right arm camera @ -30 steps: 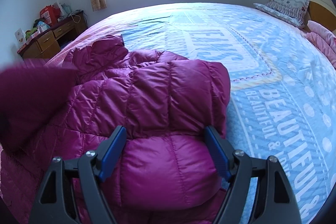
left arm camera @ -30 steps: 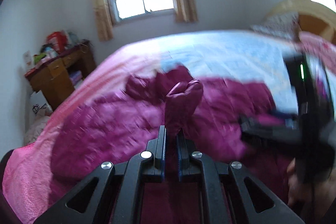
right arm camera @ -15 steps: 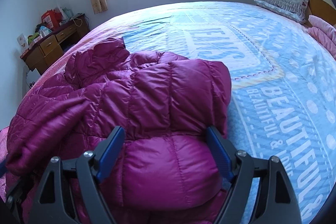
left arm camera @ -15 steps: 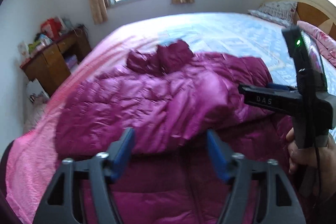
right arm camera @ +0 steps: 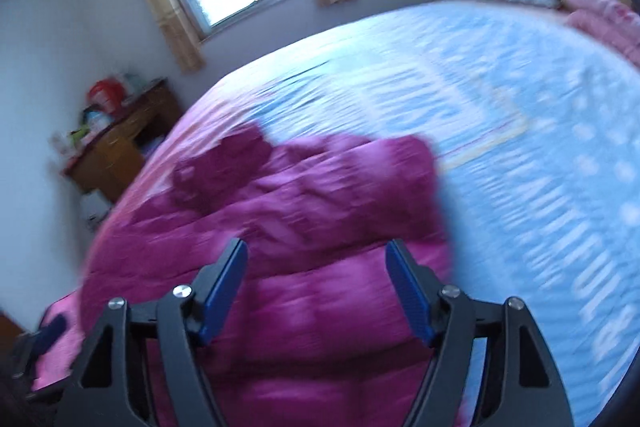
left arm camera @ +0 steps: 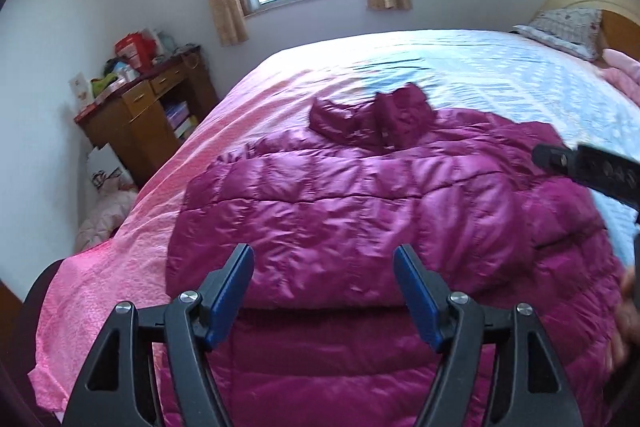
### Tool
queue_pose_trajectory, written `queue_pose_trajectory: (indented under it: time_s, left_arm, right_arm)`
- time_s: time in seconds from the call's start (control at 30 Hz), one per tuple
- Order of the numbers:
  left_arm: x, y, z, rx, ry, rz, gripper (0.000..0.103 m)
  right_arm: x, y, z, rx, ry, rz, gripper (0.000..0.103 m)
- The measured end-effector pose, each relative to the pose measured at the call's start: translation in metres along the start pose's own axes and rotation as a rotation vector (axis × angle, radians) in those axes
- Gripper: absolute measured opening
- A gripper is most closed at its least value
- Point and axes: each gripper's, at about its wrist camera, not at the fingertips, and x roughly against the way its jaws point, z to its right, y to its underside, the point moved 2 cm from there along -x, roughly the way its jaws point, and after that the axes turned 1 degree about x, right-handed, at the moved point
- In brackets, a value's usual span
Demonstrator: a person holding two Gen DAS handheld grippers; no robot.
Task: Fold large clothes
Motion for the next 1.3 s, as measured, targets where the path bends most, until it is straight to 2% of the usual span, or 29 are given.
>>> queue_pose_trajectory:
  time_s: [0.07,0.13,0.2,0.23,0.37,0.57,0.73,0.83,0.97,1.0,1.03,1.07,1.1,1.13,1.2,1.3]
  left_arm:
    - [-0.004,-0.002,-0.005,0.004,-0.022,0.001,0.073]
    - [-0.01,-0.003,-0.012,0.006,-0.05,0.001,0.073]
    - [-0.016,-0.005,-0.019,0.013,-0.063,-0.006,0.073]
    - [-0.018,-0.006,-0.022,0.017,-0.066,-0.009,0.073]
    - [-0.029,-0.011,-0.032,0.021,-0.096,-0.006,0.073]
    - [-0.05,-0.018,-0.047,0.044,-0.126,-0.016,0.073]
    - [-0.08,-0.008,-0.069,0.106,-0.188,-0.076,0.073]
    - [-0.092,0.005,-0.082,0.165,-0.186,-0.096,0.073]
    - [-0.098,0.01,-0.085,0.17,-0.173,-0.108,0.073]
    - [-0.1,0.01,-0.085,0.171,-0.173,-0.113,0.073]
    - [-0.101,0.01,-0.085,0.171,-0.174,-0.115,0.073]
    - [-0.102,0.01,-0.084,0.168,-0.178,-0.116,0.073]
    - [-0.102,0.011,-0.083,0.161,-0.188,-0.113,0.073]
    - [-0.102,0.011,-0.081,0.155,-0.195,-0.111,0.074]
    - [-0.101,0.011,-0.079,0.141,-0.211,-0.108,0.074]
    - [-0.101,0.012,-0.077,0.139,-0.217,-0.107,0.074]
  right_arm:
    - [-0.007,0.003,-0.024,0.073,-0.024,-0.03,0.075]
    - [-0.015,0.007,-0.047,0.175,-0.006,-0.045,0.068]
    - [-0.025,0.014,-0.061,0.255,0.02,-0.079,0.023]
    - [-0.032,0.019,-0.065,0.28,0.028,-0.108,0.02]
    - [-0.052,0.035,-0.057,0.295,0.061,-0.176,0.021]
    - [-0.051,0.04,-0.049,0.278,0.033,-0.165,0.023]
    - [-0.049,0.042,-0.05,0.281,0.036,-0.15,0.024]
    - [-0.048,0.042,-0.048,0.263,0.027,-0.148,0.03]
    - [-0.039,0.038,-0.033,0.187,-0.041,-0.15,0.043]
    - [-0.031,0.038,-0.028,0.172,-0.038,-0.141,0.044]
    - [-0.021,0.038,-0.022,0.167,0.003,-0.117,0.043]
    - [-0.012,0.037,-0.016,0.169,0.071,-0.092,0.041]
    - [-0.002,0.036,-0.011,0.169,0.146,-0.067,0.044]
    - [0.008,0.034,-0.008,0.162,0.181,-0.043,0.043]
    - [0.025,0.025,-0.012,0.153,0.139,0.002,0.042]
    - [0.027,0.009,-0.037,0.189,0.06,0.014,0.042]
